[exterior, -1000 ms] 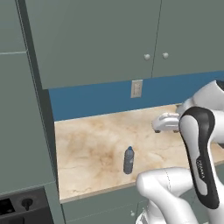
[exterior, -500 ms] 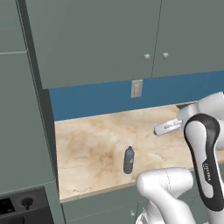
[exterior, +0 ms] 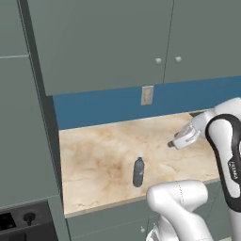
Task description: Place the drinks on the dining counter in a tight cluster.
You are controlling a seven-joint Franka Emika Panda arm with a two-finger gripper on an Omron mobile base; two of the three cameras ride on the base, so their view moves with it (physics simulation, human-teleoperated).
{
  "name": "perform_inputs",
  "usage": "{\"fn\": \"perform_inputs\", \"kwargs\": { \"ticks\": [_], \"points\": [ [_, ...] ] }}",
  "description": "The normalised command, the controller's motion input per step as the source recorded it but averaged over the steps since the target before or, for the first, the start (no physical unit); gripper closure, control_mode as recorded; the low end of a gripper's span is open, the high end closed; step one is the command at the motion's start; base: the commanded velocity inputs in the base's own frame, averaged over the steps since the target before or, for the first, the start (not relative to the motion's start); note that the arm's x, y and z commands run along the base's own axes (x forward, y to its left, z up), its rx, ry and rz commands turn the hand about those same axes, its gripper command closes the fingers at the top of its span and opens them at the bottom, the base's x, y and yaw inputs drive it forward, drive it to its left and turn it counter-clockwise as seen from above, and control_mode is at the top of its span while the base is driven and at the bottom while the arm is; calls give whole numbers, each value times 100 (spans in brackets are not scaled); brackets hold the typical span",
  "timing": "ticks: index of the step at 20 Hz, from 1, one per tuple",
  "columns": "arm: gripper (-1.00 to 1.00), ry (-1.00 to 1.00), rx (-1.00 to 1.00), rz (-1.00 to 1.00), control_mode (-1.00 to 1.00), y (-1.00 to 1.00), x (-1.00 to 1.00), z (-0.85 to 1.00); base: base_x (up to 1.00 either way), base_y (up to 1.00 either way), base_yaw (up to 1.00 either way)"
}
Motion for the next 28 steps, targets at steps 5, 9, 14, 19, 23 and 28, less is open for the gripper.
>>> {"fn": "perform_inputs", "kwargs": {
  "ticks": [5, 9, 14, 19, 23, 28],
  "points": [
    [-100, 0, 0, 33, -100, 0, 1, -11, 0, 0, 0],
    [-100, -7, 0, 32, -100, -2, 2, -11, 0, 0, 0],
    [-100, -12, 0, 23, -100, 1, 11, -16, 0, 0, 0],
    [-100, -8, 0, 9, -100, 12, 6, -50, 0, 0, 0],
    [-100, -3, 0, 8, -100, 20, 12, -70, 0, 0, 0],
    [-100, 0, 0, 8, -100, 14, 20, -61, 0, 0, 0]
  ]
}}
